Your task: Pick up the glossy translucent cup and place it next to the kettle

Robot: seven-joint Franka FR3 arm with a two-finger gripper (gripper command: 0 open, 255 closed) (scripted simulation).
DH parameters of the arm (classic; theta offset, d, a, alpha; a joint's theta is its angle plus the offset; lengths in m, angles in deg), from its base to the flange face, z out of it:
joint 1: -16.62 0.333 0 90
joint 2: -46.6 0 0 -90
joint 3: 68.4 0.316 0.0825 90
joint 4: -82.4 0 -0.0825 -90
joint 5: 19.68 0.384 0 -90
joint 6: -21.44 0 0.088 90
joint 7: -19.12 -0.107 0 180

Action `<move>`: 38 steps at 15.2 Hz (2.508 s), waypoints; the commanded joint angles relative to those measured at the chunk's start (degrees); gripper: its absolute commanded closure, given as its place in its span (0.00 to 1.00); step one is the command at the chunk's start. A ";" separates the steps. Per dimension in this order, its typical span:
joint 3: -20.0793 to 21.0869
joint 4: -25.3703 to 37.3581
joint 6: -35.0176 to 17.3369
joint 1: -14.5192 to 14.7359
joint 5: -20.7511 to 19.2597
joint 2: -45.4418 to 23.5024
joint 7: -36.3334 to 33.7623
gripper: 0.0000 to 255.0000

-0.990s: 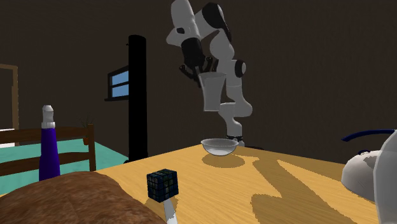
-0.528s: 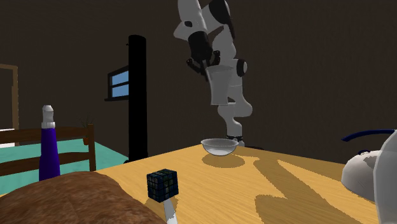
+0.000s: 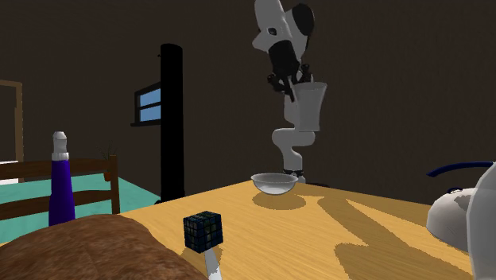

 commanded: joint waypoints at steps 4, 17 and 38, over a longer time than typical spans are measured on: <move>2.99 -6.31 -3.72 4.08 -1.65 4.75 -6.27 1.00; 12.11 -13.44 -10.61 13.05 -4.25 9.84 -23.43 1.00; 19.35 -19.56 -22.23 19.83 -6.17 7.35 -35.62 1.00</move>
